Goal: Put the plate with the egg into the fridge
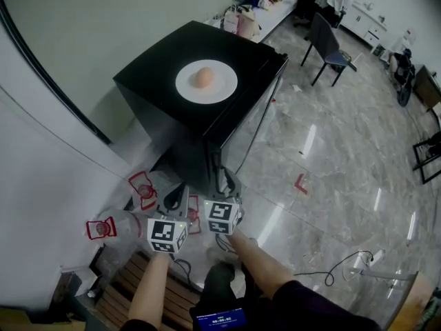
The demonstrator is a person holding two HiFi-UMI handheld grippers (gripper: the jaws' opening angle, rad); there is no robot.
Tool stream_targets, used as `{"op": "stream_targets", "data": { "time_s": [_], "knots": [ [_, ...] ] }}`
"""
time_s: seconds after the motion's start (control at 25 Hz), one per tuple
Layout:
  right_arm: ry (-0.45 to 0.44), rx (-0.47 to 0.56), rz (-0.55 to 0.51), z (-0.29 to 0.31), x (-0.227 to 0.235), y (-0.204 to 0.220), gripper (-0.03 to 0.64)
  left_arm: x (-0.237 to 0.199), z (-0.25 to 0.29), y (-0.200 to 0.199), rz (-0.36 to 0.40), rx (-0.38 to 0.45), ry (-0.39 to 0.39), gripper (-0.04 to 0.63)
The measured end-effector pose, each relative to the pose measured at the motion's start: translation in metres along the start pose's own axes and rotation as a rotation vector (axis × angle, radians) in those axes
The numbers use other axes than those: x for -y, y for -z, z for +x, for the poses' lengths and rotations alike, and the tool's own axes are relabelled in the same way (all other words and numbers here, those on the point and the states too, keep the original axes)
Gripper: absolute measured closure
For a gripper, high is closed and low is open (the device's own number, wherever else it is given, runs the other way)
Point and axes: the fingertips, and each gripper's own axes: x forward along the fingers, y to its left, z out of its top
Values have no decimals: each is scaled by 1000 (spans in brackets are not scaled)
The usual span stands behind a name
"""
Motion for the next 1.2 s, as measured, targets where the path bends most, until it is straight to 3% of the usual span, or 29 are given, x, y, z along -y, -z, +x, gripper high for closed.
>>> {"op": "stream_targets", "data": {
  "time_s": [0.4,0.92,1.2],
  "knots": [
    [5,-4,36,-3,1,0,522,-1,-5,9,1,-27,5,584],
    [-103,-9,31,-7,-1,0,526,28,9,-15,35,-14,84,584],
    [-46,3,87,-42,43,12,546,34,18,-21,20,0,101,584]
  ]
}}
